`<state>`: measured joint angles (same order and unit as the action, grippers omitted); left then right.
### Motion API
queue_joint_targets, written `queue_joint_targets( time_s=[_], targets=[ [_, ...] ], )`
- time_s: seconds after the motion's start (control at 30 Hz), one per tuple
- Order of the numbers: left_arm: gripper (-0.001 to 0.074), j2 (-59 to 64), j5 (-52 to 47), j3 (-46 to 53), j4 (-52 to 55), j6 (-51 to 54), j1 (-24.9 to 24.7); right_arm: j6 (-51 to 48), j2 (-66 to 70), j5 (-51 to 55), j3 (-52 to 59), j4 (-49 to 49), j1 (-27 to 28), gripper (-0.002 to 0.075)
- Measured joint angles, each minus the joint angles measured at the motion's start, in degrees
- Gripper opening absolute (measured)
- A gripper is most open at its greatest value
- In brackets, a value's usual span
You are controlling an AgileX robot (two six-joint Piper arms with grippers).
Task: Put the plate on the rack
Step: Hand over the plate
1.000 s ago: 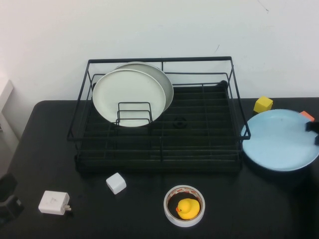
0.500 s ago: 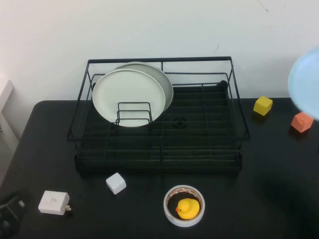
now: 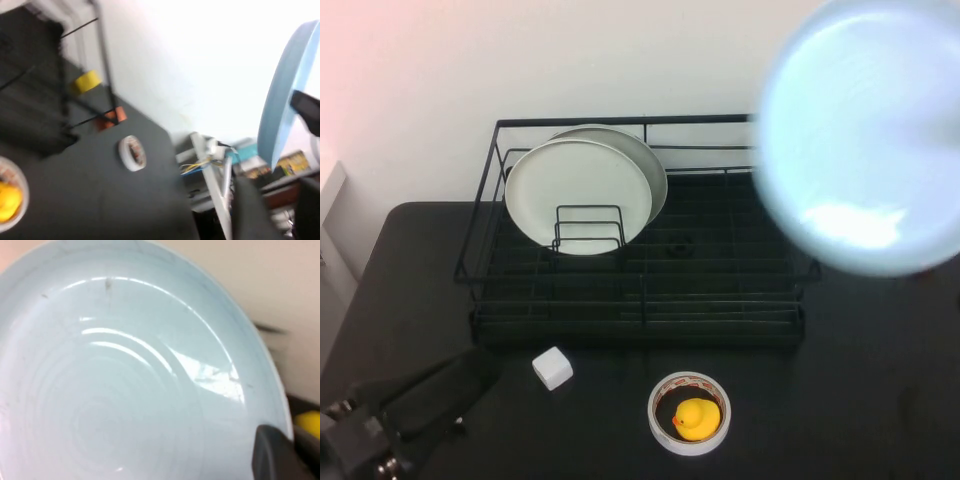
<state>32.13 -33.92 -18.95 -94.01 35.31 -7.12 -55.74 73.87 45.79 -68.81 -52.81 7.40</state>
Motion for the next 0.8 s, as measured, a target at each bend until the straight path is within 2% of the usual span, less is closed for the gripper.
queue_joint_targets(
  time_s=[0.17, 0.27, 0.5, 0.8],
  targets=[
    [0.0476, 0.0, -3.9, -2.0, -2.2, 5.1, 0.0, -2.1, -2.9, 4.7, 4.5, -3.8, -11.6, 0.0010],
    [0.0577, 0.0, -5.6, -2.8, -2.3, 5.5, 0.0, -2.2, -3.5, 3.2, 6.9, -4.7, -18.7, 0.0010],
    [0.0618, 0.0, -7.7, -2.9, -2.5, 5.8, 0.0, -2.5, -2.7, -6.5, 7.8, -5.8, -30.0, 0.0010],
    [0.0618, 0.0, -10.0, -2.9, -2.5, 5.8, 0.0, -2.7, 0.9, -14.4, 7.9, -4.3, -31.4, 0.0010]
  ],
)
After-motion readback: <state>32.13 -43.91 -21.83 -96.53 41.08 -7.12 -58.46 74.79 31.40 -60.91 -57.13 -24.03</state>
